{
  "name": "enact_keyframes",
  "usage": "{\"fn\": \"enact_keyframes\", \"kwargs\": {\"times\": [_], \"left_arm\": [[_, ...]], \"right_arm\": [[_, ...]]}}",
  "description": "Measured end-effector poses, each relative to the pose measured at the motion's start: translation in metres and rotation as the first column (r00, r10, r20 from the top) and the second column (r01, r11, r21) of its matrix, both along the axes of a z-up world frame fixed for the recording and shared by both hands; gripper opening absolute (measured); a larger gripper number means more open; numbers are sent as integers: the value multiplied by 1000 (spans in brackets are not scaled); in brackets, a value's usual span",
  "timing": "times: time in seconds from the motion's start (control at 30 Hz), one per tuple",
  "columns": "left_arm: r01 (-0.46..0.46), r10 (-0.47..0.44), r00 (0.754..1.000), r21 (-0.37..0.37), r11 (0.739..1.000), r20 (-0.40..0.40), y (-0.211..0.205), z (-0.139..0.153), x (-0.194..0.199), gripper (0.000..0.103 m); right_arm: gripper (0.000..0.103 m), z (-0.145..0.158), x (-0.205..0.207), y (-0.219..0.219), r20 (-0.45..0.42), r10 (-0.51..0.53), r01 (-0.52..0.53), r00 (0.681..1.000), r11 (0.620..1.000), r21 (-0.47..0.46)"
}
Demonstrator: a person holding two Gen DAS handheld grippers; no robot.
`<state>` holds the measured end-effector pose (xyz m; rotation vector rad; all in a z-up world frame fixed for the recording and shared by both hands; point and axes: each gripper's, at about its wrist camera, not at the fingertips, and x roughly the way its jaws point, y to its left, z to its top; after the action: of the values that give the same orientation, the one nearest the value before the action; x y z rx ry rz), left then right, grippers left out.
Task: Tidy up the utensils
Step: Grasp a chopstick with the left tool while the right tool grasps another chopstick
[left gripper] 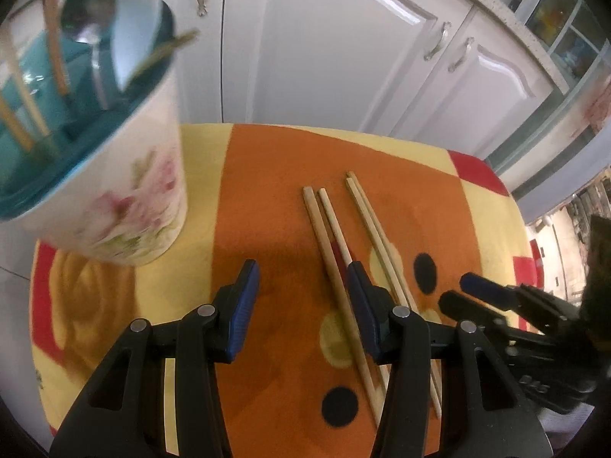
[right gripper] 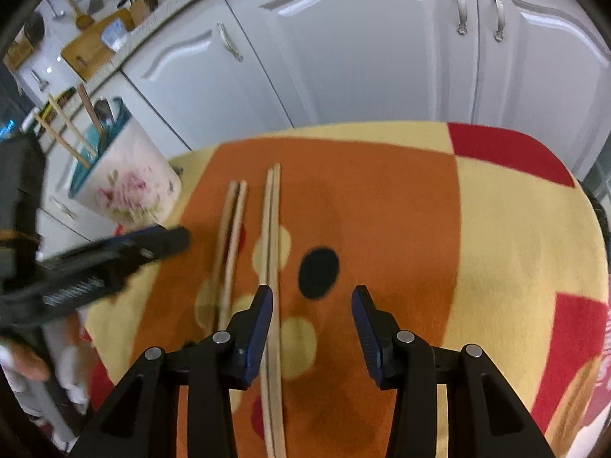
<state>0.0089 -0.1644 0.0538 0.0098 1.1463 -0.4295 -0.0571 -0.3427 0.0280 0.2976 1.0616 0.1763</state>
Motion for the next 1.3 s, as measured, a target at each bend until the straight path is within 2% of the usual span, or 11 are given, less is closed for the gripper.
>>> {"fn": "enact_keyframes", "kwargs": {"times": [0.03, 0.2, 0.23, 0.27, 0.4, 0.53, 0.63, 0.93, 1.0, 1.07, 1.3], "left_arm": [[4, -4, 1000, -2, 1000, -8, -2, -2, 3, 42], [-4, 4, 1000, 21, 1000, -12, -12, -11, 17, 39], [-8, 9, 1000, 29, 1000, -14, -13, -13, 19, 35], [-13, 14, 1000, 34, 999, -21, -15, -16, 23, 31], [-25, 26, 999, 23, 999, -24, -17, -21, 30, 30], [-8, 8, 1000, 28, 1000, -16, -18, -21, 28, 12], [7, -7, 1000, 35, 999, 1, -16, -21, 25, 12], [-19, 19, 999, 0, 1000, -37, -9, -24, 27, 12], [-21, 21, 999, 3, 1000, -38, -10, -24, 27, 13], [-20, 20, 999, 3, 1000, -38, -11, -24, 28, 13], [33, -33, 999, -4, 999, -38, -14, -25, 24, 10]], "right_arm": [[41, 1, 2, -2, 2, 8, -8, 1000, 1000, 5], [31, 9, 14, -8, 8, 44, -44, 999, 999, -8], [30, 9, 21, -7, 6, 52, -52, 999, 999, -9], [30, 8, 24, -7, 6, 60, -60, 998, 998, -8], [29, 3, 43, 4, -12, 111, -111, 994, 994, -18], [28, -6, 53, 15, -27, 142, -143, 989, 988, -51], [26, -5, 56, 15, -36, 141, -143, 989, 986, -81], [26, -4, 68, 25, -43, 153, -157, 987, 979, -127], [22, -4, 69, 23, -37, 160, -163, 986, 979, -126], [11, -4, 66, 20, -28, 165, -168, 986, 977, -130], [9, -2, 41, -3, -34, 108, -112, 994, 979, -169]]}}
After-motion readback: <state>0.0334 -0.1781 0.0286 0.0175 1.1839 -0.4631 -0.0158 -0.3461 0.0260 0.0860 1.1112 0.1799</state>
